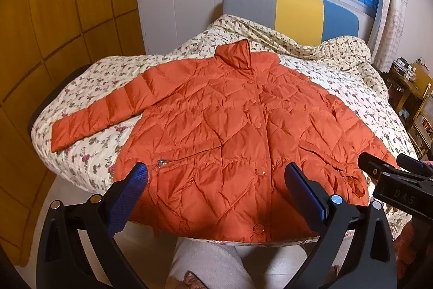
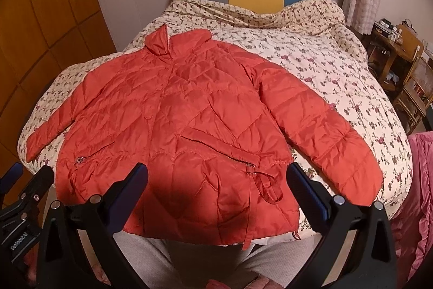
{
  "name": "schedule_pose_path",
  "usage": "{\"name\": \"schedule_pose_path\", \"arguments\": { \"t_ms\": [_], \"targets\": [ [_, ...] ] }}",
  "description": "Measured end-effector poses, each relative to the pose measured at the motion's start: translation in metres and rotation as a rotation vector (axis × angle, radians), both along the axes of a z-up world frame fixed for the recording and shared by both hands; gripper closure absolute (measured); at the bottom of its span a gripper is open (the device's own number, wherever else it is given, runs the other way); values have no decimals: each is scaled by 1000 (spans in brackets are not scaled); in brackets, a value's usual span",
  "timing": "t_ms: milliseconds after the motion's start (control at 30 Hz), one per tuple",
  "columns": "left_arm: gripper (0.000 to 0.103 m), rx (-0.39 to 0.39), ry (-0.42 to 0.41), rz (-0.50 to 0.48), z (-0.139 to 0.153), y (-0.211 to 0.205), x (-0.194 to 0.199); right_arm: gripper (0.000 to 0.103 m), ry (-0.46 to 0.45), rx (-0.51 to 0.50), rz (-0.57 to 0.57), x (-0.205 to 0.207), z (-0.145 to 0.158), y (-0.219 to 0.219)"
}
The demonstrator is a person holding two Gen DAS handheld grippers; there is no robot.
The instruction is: Fold large clothes
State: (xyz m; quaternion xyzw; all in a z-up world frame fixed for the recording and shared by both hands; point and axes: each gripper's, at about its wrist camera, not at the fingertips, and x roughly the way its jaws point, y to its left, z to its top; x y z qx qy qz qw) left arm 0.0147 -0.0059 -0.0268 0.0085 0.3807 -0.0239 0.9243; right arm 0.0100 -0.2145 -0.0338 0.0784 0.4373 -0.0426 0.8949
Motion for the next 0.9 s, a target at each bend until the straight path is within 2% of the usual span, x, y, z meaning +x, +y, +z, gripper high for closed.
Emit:
{"name": "schedule_pose_path", "arguments": {
  "t_ms": [133, 233, 333, 400, 533, 633, 733, 800, 900],
  "targets": [
    [3, -22, 27, -15, -7, 3, 7, 2, 5, 25, -17, 6, -11, -10],
    [3, -46, 16, -26, -13, 6, 13, 2, -10, 24, -40, 11, -19, -21],
    [3, -48, 19, -6, -23, 9, 25, 2, -85, 125, 6, 16, -28, -37],
    [3, -46, 50, 2, -32, 12, 38, 2, -85, 179, 5, 19, -37, -49],
    [3, -64, 98, 18, -54, 21, 62, 2, 13, 194, -103, 28, -61, -77],
    [3, -68, 123, 34, -70, 28, 80, 2, 51, 270, -254, 23, -83, -110],
    [3, -75, 176, 51, -87, 37, 98, 3, 80, 389, -369, 18, -106, -141],
    [3, -68, 217, 72, -98, 42, 110, 13, 108, 466, -437, 15, -125, -159],
    [3, -41, 219, 110, -109, 50, 123, 22, 141, 567, -499, 13, -145, -176]
  ]
}}
